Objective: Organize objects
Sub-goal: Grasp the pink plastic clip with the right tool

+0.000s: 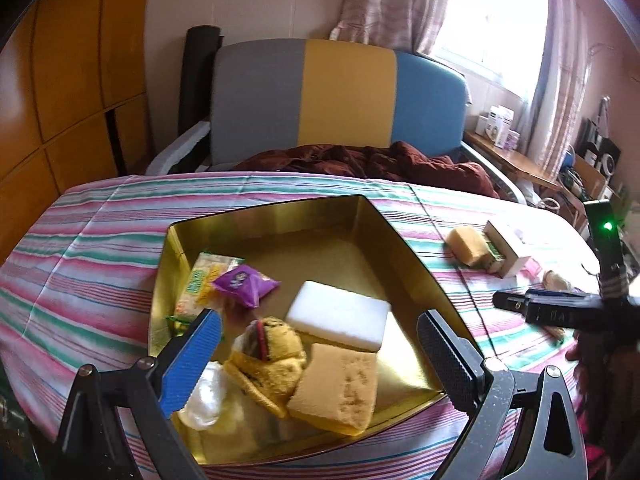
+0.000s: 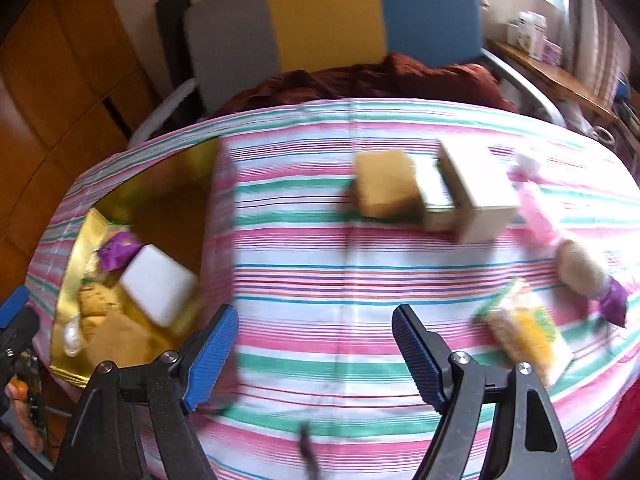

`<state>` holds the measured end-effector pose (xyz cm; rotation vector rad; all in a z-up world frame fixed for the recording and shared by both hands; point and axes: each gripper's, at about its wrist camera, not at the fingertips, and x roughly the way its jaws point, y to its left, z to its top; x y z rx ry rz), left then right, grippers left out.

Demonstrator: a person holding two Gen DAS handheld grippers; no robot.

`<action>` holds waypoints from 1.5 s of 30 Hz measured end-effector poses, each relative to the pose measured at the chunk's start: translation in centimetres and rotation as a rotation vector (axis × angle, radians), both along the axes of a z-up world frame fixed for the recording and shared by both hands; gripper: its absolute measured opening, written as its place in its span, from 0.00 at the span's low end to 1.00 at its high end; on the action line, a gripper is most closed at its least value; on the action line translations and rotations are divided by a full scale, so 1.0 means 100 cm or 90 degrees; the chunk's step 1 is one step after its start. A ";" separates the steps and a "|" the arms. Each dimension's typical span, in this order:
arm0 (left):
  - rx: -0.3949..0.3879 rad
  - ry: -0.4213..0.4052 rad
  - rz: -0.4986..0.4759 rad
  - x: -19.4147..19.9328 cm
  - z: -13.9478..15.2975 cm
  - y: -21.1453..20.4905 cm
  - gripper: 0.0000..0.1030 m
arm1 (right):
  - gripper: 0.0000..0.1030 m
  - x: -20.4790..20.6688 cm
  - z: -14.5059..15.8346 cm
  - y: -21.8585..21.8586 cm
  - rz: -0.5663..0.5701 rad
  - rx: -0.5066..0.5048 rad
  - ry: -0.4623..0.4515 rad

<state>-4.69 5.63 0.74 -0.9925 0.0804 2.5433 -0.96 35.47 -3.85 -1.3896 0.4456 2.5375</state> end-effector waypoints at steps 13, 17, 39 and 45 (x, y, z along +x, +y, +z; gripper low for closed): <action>0.000 -0.008 -0.106 0.000 0.010 0.063 0.99 | 0.78 0.008 0.001 0.165 -0.160 0.062 -0.070; 0.000 -0.018 -0.137 -0.004 0.011 0.086 0.99 | 0.78 -0.005 -0.014 0.189 -0.146 0.068 -0.098; 0.011 -0.109 -0.215 -0.046 0.005 0.205 0.99 | 0.60 -0.023 -0.040 0.215 -0.117 0.067 -0.102; 0.019 -0.199 -0.157 -0.096 -0.022 0.240 0.99 | 0.61 -0.016 -0.022 0.219 -0.128 0.045 -0.057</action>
